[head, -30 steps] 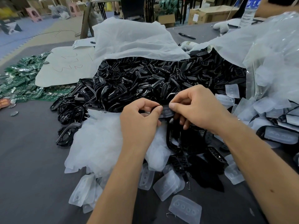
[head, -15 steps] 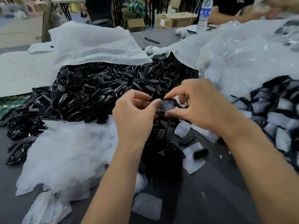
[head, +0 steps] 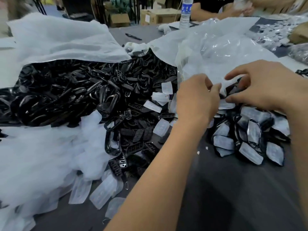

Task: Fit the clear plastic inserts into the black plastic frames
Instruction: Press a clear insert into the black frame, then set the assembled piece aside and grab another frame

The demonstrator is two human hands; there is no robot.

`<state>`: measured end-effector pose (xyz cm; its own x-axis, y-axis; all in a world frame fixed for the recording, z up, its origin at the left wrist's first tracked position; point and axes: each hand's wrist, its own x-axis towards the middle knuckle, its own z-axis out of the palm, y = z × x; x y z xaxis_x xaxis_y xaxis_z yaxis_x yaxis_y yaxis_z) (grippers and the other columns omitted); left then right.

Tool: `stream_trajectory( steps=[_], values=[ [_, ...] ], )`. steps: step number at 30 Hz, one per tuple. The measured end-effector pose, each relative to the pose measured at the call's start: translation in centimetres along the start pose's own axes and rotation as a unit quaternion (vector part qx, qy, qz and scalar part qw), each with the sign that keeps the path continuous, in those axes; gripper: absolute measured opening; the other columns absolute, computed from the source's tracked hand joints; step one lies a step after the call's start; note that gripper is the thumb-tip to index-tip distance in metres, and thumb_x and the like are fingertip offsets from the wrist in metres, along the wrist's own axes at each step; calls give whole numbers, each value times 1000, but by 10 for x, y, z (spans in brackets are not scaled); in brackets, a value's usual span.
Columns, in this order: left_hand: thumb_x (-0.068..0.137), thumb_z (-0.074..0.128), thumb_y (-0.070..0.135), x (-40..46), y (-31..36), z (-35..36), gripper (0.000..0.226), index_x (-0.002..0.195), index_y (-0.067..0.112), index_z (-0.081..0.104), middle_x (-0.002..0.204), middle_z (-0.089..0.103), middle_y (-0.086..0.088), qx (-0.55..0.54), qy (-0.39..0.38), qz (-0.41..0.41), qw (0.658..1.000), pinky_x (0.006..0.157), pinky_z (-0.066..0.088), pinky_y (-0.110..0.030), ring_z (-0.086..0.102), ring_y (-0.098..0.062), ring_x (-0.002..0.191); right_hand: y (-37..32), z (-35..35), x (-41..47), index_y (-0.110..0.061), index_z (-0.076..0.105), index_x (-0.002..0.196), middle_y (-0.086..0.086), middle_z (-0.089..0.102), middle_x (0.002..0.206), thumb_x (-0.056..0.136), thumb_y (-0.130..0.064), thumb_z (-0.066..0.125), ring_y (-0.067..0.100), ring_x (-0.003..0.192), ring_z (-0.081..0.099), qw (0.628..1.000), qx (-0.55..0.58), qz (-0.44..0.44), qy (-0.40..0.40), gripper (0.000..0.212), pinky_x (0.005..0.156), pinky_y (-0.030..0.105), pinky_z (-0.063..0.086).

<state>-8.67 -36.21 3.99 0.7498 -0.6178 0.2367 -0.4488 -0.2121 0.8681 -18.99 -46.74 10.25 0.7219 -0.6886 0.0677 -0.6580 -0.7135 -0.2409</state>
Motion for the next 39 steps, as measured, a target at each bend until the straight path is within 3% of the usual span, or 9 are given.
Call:
stream_trajectory(
  steps=[5,9,11,15,21,26,31,35,39],
  values=[
    [97,72,31,-8,-21,-53,16,89,17,73,79,69,5,39,38,8,998,73,57,-33,68,-16,76,-57,13,4,-37,73,110,-8,70,93,82,-37,84,6,79,61,994,35,-100,-37,31,66,26,41],
    [91,73,27,-21,-51,-112,12,80,24,72,65,62,11,121,117,3,986,59,43,-22,60,-4,63,-120,30,8,-38,72,113,-11,65,97,84,-43,81,16,89,61,972,-2,-199,-125,30,79,33,48],
    [89,71,24,-31,-68,-140,8,81,23,73,67,64,10,165,169,-15,971,63,43,-24,62,-11,68,-153,41,8,-38,74,112,-19,60,86,85,-42,82,12,87,61,959,-10,-244,-145,29,78,31,49],
    [86,67,18,-46,-103,-176,11,93,18,76,93,72,-4,258,225,-60,938,85,49,-41,64,-29,94,-207,74,0,-30,78,97,-11,67,79,83,-24,84,8,74,64,935,12,-330,-130,16,66,27,54],
    [85,70,7,-56,-123,-179,29,112,18,70,111,47,-1,302,271,-67,912,78,20,-18,33,-20,105,-221,112,8,-29,75,94,-1,68,91,81,-8,72,27,84,68,943,40,-328,-45,25,77,41,60],
    [90,65,10,-52,-128,-177,23,110,18,74,113,57,-2,293,254,-60,920,88,32,-21,47,-25,112,-204,123,16,-32,74,104,-15,55,87,86,-19,82,-1,70,52,929,105,-346,-85,24,73,25,46],
    [89,75,26,-51,-123,-178,7,85,22,70,76,63,8,226,170,-8,959,67,49,-35,58,-15,71,-189,111,24,-34,74,86,-11,69,80,85,-16,79,4,73,64,921,103,-344,-150,20,70,28,55],
    [77,87,46,-54,-122,-180,28,82,28,67,66,59,10,244,77,-35,966,60,47,-30,58,-8,66,-181,103,26,-37,73,87,-12,67,81,80,-19,83,6,75,65,922,86,-317,-207,22,71,33,57],
    [80,89,28,-52,-129,-189,19,89,28,73,68,64,13,202,81,-41,975,63,48,-19,59,0,65,-181,103,22,-41,64,98,-15,59,91,72,-33,93,4,82,60,925,45,-299,-232,40,66,27,49]
  ],
)
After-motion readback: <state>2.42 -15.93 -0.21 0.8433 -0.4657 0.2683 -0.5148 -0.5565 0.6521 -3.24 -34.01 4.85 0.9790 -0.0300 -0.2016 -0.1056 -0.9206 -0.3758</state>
